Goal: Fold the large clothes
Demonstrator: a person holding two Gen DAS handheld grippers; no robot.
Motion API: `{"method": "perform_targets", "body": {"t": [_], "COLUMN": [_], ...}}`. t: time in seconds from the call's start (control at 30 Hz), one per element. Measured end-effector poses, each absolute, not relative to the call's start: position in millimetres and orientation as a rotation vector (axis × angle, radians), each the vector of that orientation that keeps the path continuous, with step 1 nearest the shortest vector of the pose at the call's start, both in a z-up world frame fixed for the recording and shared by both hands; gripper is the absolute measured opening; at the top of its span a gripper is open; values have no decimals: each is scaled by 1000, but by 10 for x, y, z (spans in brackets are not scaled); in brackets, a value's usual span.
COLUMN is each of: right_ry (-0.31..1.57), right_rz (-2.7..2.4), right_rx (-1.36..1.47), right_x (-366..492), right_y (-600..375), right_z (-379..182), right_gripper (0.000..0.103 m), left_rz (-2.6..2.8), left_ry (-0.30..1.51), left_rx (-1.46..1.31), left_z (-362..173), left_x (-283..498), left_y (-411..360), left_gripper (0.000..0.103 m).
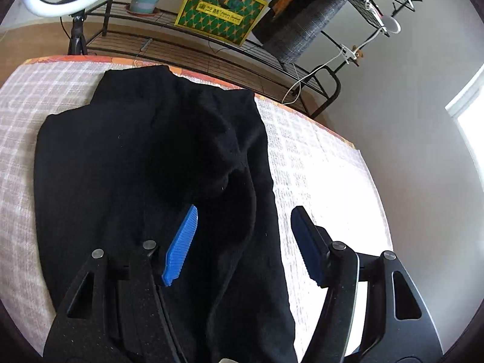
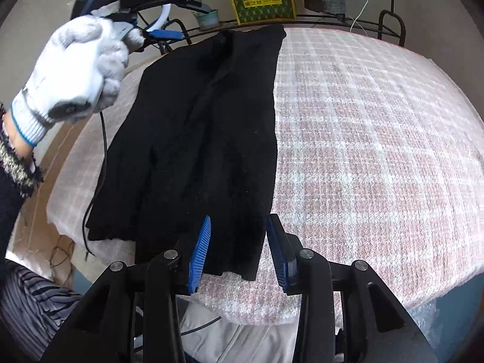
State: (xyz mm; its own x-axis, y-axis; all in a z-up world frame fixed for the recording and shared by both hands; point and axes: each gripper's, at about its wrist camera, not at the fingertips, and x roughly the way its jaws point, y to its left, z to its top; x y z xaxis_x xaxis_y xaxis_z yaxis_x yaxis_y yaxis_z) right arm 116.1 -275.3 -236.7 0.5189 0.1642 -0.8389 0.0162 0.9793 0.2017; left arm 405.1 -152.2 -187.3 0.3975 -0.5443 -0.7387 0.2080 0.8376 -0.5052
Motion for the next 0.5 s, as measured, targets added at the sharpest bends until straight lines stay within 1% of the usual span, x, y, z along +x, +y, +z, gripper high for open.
{"method": "perform_targets", "body": {"t": [0.07, 0.17, 0.33, 0.43, 0.5], "right_ry": [1036, 1055, 1091, 1078, 1075], "right_rz": [89, 81, 96, 87, 88], "right_rx": [228, 256, 318, 259, 229], "right_x": [1192, 1235, 1278, 1276, 1274], "right_y": [-2806, -2855, -2884, -2807, -2762], "right_z": [-2422, -2522, -2625, -2605, -2603], "right_gripper": [37, 37, 37, 37, 37], "left_rz": [-462, -449, -435, -407, -413], "left_ry": [1109, 1139, 1192, 1195, 1190], "left_rx": [-401, -385, -189, -122, -92], "left_z": [-1992, -2068, -2154, -2234, -2277], "left_x": [4313, 4542, 4758, 4799, 4798], "left_y": [-1579, -1716, -2058, -2134, -2152], "left_gripper": [66, 66, 66, 65, 37]}}
